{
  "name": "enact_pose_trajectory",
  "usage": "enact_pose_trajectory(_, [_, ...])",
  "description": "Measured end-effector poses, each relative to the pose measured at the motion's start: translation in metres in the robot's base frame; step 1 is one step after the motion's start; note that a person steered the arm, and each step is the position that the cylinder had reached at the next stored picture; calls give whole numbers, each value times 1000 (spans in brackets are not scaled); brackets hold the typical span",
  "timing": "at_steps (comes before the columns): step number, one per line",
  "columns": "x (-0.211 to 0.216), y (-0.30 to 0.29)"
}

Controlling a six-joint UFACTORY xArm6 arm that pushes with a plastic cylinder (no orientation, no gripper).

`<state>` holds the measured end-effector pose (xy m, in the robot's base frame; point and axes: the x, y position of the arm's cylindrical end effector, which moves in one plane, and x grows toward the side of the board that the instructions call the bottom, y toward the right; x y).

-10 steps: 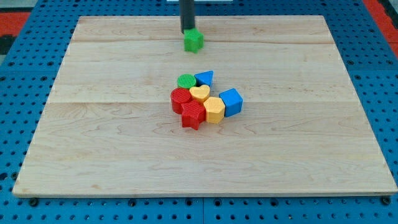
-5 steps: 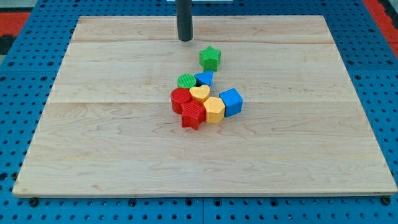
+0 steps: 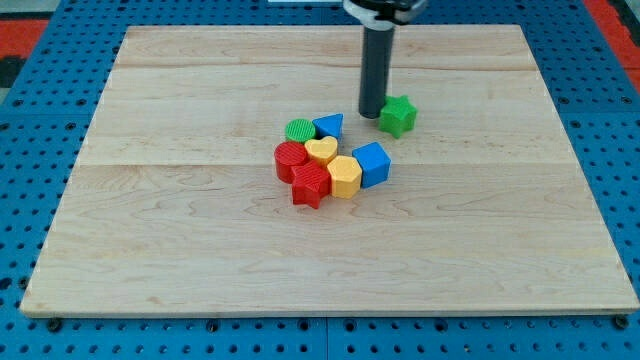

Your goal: Slide the green star to the right side of the blue cube

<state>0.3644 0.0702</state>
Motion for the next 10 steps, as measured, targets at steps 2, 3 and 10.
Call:
enact_pose_trajectory(2, [-31, 9])
enact_pose_trajectory(3, [-27, 37])
enact_pose_trajectory(10, [23, 106])
